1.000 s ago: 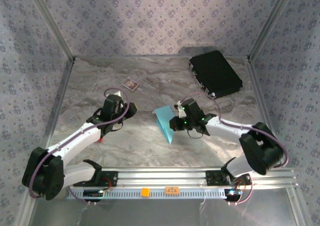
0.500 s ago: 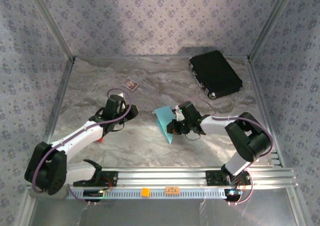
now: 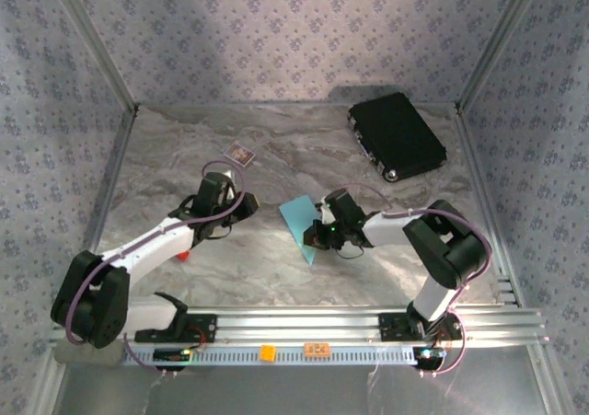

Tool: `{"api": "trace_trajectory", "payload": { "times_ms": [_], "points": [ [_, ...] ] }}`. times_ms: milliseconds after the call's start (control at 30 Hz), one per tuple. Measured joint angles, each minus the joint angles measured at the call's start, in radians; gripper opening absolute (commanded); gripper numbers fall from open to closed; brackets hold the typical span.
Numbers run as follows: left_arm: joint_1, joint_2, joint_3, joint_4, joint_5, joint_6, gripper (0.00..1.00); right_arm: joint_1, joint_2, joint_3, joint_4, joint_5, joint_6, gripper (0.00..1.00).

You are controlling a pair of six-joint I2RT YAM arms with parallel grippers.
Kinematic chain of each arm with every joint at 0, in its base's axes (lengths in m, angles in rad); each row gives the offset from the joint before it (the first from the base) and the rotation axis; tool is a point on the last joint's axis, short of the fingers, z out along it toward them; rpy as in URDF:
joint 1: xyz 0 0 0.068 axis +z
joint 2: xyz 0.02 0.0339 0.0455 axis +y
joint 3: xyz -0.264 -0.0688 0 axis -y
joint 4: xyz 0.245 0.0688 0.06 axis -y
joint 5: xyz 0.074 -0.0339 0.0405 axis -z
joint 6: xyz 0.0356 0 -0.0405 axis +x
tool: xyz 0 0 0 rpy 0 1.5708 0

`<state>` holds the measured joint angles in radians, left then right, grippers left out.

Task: Fold a paper plane with a square sheet of paper (pick it up from the middle)
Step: Fold the wing for the fifth time at the center of the table.

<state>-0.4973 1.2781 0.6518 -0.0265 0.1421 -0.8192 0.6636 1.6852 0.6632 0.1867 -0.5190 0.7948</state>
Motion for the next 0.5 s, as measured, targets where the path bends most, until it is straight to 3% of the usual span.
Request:
{"api": "trace_trajectory", "payload": {
  "times_ms": [267, 500],
  "points": [
    [-0.031, 0.148, 0.076, 0.077, 0.140, -0.035, 0.09, 0.047, 0.003, 0.020, -0.014, 0.052, 0.165, 0.02],
    [-0.095, 0.312, 0.161, 0.126, 0.246, -0.066, 0.05, 0.051, 0.005, 0.005, 0.027, 0.061, 0.272, 0.01]
  ]
}}
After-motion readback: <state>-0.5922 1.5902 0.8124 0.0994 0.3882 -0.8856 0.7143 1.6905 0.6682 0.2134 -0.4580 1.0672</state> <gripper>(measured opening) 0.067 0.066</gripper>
